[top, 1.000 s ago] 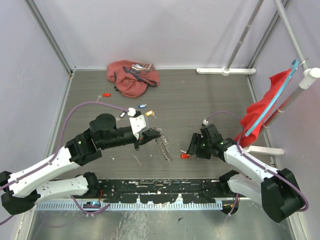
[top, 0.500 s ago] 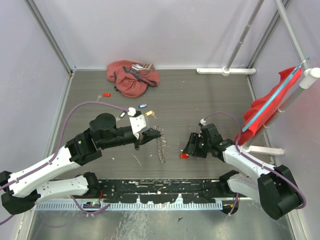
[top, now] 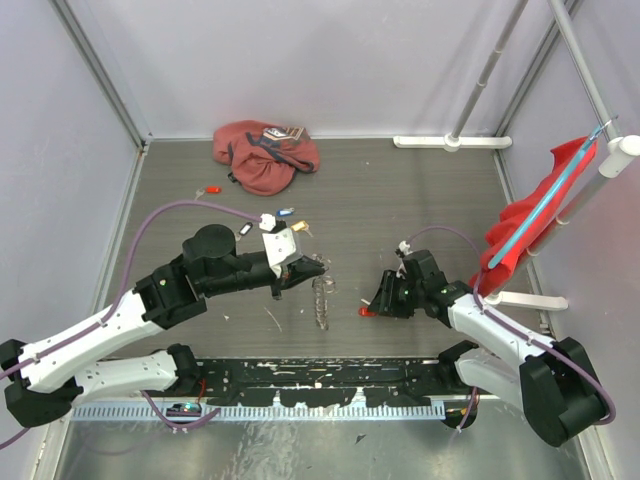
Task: Put the keys on the keyring
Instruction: Pick up the key from the center of the board.
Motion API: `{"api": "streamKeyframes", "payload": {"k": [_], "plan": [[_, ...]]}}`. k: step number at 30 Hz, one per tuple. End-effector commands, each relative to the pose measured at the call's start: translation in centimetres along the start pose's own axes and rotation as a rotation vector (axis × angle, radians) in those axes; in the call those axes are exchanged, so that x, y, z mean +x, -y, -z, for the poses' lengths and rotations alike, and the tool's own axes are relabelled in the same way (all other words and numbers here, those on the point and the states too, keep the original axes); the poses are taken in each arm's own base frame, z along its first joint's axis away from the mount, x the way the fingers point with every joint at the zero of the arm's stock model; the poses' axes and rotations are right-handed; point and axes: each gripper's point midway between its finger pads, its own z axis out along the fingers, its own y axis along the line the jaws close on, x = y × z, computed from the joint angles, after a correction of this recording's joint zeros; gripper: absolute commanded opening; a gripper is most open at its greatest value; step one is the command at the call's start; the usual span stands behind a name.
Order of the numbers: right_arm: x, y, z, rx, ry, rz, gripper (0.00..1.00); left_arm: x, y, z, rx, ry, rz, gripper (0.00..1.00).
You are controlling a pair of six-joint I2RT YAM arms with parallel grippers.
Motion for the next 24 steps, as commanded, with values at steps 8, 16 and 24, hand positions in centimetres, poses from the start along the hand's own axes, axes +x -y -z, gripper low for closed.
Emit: {"api": "streamKeyframes", "payload": {"k": [8, 16, 24], "plan": [[-0.4, 0.7, -0.1, 0.037, 0.006, 0.043, 0.39, -3.8, -0.1, 0.4, 0.005, 0.105, -0.017, 0.0], [-1.1, 1.0, 0.5, 0.081, 0.028, 0.05, 0.5, -3.7, 0.0, 0.2, 0.01, 0.104, -0.015, 0.0], [-2.2, -0.3, 2.3, 0.278, 0.133, 0.146, 0.5, -3.8, 0.0, 0.4, 0.008, 0.113, -0.012, 0.0]]}}
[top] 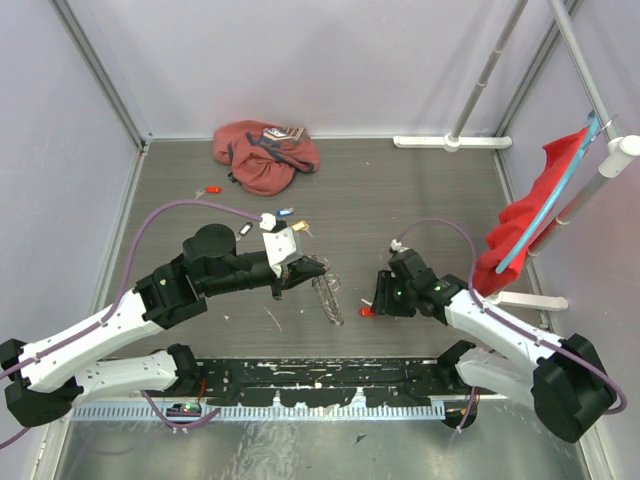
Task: Put the keys on the keyring
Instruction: Pick up the key from the center of the board.
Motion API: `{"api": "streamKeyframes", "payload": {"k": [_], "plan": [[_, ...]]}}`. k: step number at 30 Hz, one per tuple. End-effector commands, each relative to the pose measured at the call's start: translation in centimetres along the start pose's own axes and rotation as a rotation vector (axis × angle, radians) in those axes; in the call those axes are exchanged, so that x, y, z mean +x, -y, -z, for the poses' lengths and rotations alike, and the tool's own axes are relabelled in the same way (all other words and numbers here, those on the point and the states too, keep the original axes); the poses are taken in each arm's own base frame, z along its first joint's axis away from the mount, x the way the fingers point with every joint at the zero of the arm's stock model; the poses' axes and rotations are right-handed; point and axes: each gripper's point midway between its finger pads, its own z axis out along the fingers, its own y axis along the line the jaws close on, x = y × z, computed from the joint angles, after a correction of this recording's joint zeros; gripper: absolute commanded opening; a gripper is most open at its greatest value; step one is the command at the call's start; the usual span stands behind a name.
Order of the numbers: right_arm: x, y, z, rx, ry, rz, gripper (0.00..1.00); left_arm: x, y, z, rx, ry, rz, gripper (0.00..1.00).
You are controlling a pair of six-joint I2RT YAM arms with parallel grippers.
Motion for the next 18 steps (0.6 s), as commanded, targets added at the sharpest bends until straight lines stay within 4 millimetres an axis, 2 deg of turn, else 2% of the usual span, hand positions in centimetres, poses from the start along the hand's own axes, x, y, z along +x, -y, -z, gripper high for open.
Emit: {"api": "streamKeyframes", "payload": {"k": [1, 6, 10, 15, 18], "plan": [[-2.3, -1.6, 1.6, 0.127, 0.135, 0.052, 0.5, -3.8, -0.2, 0.5, -0.007, 0.114, -0.02, 0.0], [-2.6, -2.1, 1.1, 0.244, 0.185, 0.063, 0.49, -3.9, -0.5, 1.2, -0.036, 0.12, -0.022, 0.0], [-2.0, -1.5, 0.6, 0.366, 0.177, 0.094, 0.48, -3.9, -0.6, 1.6, -0.041, 0.116, -0.027, 0.0], [-1.4, -2.4, -0.1, 0.348, 0.165, 0.1, 0.47, -3.7, -0.5, 1.6, -0.038, 0.113, -0.027, 0.0], [-1.3, -2.1, -0.2, 0.371, 0.161, 0.108, 0.47, -3.7, -0.5, 1.7, -0.04, 0.112, -0.029, 0.0]]}}
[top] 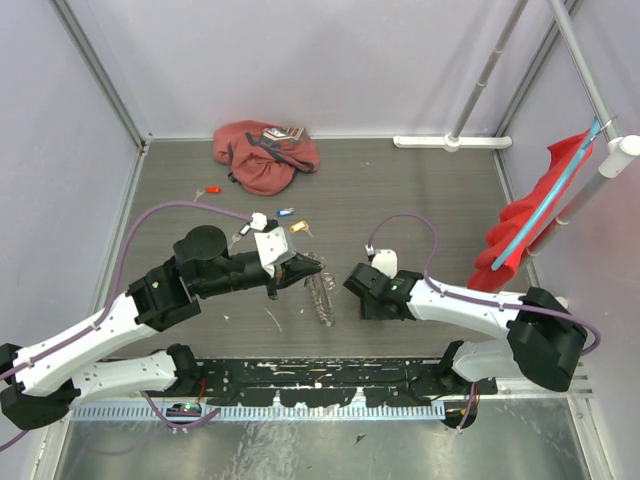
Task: Put the keys on the keyring
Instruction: Pick up the key from the center of the board.
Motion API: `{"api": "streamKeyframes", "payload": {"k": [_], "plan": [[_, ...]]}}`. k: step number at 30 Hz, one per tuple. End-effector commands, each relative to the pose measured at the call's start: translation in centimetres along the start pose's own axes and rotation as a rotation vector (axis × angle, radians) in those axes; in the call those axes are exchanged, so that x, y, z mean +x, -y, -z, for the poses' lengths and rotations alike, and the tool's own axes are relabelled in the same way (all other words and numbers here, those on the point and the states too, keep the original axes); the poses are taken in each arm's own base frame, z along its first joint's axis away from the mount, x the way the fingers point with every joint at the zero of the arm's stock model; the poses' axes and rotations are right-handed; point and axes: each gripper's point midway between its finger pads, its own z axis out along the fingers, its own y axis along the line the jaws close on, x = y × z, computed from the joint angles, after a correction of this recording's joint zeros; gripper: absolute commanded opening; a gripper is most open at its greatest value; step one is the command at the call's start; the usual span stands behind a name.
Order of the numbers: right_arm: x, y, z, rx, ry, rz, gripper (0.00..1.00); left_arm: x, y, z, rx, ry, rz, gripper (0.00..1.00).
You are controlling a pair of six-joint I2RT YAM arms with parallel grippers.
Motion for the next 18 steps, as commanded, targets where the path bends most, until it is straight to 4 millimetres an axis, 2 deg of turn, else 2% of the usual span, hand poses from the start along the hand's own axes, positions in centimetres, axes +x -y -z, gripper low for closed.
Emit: {"api": "streamKeyframes", "payload": {"k": [1, 9, 14, 18], "plan": [[-1.9, -0.2, 0.4, 0.033, 0.069, -0.043, 0.47, -2.9, -0.3, 0.7, -0.016, 0.085, -0.023, 0.0], [-1.4, -1.1, -0.5, 0.009, 0.041, -0.018, 0.45, -2.8, -0.3, 0.7, -0.017, 0.084, -0.025, 0.0], [-1.3, -1.1, -0.8, 0.015, 0.038, -0.011, 0.45, -2.8, -0.3, 0.8, -0.018, 0.085, -0.026, 0.0], [-0.9, -0.9, -1.1, 0.025, 0.03, -0.003, 0.39, -2.8, -0.4, 0.7, -0.019, 0.083, -0.026, 0.0]]}}
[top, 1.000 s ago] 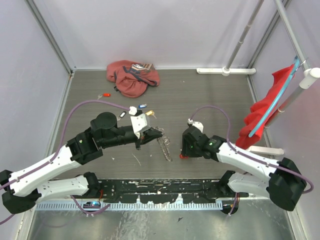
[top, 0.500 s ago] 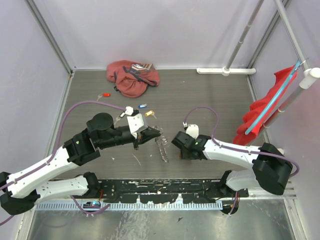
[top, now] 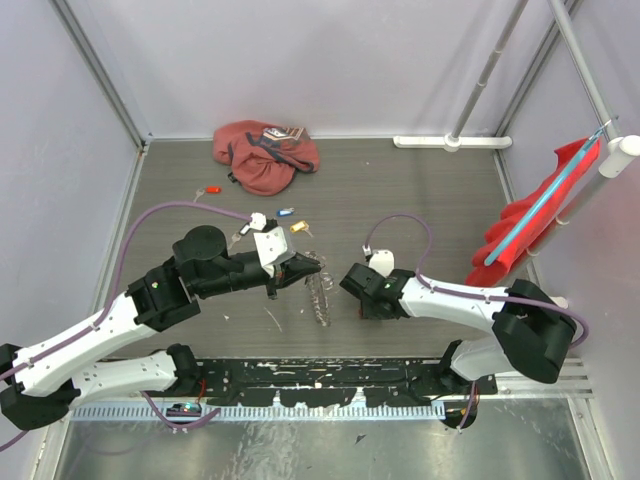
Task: Put the keys on the keyring
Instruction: Pick up the key from the center of the board.
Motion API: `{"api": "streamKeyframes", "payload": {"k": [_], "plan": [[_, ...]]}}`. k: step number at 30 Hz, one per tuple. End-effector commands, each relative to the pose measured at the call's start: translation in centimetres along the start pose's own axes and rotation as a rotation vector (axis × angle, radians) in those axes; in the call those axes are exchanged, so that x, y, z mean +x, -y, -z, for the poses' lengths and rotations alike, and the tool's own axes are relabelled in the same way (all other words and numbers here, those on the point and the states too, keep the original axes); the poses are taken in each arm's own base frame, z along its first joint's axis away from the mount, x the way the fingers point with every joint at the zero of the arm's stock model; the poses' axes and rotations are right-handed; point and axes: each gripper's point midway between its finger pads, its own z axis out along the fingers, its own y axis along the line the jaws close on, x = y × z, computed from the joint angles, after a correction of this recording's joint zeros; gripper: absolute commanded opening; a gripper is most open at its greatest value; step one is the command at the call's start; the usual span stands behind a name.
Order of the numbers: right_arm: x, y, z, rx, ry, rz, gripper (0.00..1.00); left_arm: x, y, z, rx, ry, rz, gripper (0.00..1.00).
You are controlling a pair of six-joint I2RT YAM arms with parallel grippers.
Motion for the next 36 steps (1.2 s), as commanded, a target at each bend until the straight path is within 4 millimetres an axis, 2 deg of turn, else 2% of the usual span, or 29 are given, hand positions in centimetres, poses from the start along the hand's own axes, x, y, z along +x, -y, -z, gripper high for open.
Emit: {"api": "streamKeyframes", "payload": {"k": [1, 15, 18, 23, 36], "plan": [[-1.0, -0.8, 0.0, -0.011, 0.037, -0.007, 0.37, -2.7, -0.3, 0.6, -0.015, 0.082, -0.023, 0.0], [-1.0, 0.2, 0.2, 0.022, 0.043, 0.008, 0.19, -2.8, -0.3, 0.5, -0.011, 0.085, -0.025, 0.0], [-1.1, 0.6, 0.3, 0.034, 0.047, 0.012, 0.2, -2.8, -0.3, 0.4, -0.008, 0.086, -0.026, 0.0], [-1.4, 0.8, 0.9, 0.042, 0.055, 0.017, 0.28, -3.0, -0.2, 0.4, -0.004, 0.089, -0.027, 0.0], [-1.6, 1.7, 1.7, 0.056, 0.067, 0.019, 0.29, -3.0, -0.1, 0.3, 0.001, 0.089, -0.027, 0.0]]}}
